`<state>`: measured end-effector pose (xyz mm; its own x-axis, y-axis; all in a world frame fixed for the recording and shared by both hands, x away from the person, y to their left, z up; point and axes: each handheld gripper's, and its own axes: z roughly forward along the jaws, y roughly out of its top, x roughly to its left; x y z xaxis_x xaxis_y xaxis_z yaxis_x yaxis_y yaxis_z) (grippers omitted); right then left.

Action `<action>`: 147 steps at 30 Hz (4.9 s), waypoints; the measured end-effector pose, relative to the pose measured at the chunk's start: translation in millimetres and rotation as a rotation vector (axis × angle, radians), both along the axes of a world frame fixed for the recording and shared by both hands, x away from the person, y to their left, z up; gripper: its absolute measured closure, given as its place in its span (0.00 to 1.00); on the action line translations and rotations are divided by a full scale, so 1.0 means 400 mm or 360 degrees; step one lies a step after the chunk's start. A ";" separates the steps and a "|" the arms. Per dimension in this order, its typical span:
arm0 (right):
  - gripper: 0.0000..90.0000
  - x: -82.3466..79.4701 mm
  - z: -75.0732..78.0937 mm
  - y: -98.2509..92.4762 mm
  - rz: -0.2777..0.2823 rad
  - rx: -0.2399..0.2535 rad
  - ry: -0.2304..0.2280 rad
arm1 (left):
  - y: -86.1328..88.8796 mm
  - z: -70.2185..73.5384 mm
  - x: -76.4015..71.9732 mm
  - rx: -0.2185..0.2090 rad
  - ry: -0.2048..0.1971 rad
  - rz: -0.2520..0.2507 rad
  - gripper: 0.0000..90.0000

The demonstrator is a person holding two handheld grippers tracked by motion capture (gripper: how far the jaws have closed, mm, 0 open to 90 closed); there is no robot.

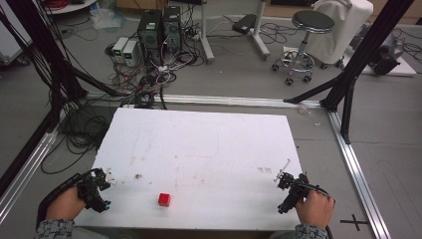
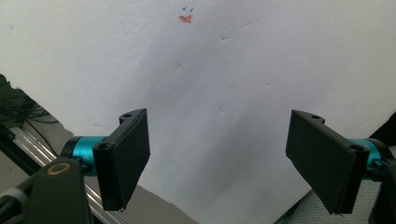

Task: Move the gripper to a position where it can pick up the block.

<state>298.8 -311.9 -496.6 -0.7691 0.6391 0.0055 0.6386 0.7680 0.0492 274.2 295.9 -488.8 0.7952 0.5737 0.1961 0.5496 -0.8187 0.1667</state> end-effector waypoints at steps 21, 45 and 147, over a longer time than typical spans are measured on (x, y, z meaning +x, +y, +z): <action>0.01 0.000 -0.002 0.006 0.0019 0.0007 0.0014 | 0.001 -0.002 0.000 -0.0002 0.0012 0.0001 0.24; 0.01 -0.002 -0.002 0.009 0.0022 0.0005 0.0016 | -0.003 0.000 -0.003 -0.0009 0.0023 -0.0009 0.25; 0.01 -0.007 0.020 0.015 0.0080 0.0092 -0.0023 | -0.463 -0.018 0.053 0.0173 0.0248 -0.1236 0.25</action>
<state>296.0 -305.7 -488.6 -0.8005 0.5986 0.0299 0.5981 0.7947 0.1037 295.6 110.8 -496.0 0.9825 -0.1715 0.0727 -0.1742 -0.9842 0.0319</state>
